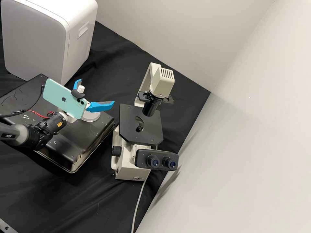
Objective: Place the petri dish on the microscope
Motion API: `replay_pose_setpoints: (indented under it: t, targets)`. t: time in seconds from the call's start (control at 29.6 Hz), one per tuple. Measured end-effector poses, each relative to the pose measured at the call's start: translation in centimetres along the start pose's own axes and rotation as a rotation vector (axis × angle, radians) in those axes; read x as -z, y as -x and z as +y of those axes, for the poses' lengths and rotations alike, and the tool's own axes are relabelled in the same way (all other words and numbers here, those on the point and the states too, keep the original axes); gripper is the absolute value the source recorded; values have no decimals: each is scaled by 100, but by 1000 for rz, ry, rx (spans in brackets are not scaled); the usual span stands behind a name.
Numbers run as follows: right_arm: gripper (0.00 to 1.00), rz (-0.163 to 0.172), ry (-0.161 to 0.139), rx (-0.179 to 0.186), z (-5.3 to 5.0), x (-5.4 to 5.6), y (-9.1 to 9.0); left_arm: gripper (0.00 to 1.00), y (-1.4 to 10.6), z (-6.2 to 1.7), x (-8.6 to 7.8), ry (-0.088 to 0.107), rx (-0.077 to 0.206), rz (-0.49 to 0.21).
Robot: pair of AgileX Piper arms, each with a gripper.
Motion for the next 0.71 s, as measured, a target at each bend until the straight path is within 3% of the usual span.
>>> replay_pose_setpoints:
  t: [0.14,0.27,0.54,0.71]
  targets:
    - [100,0,0,0,0,0,0,100,138,-71,-106,-4,0,-63]
    - [100,0,0,0,0,0,0,100,292,-132,-222,-16,26,-111]
    - [100,0,0,0,0,0,0,100,512,-33,-464,3,-12,-201]
    - [100,0,0,0,0,0,0,100,620,-38,-550,23,11,-219]
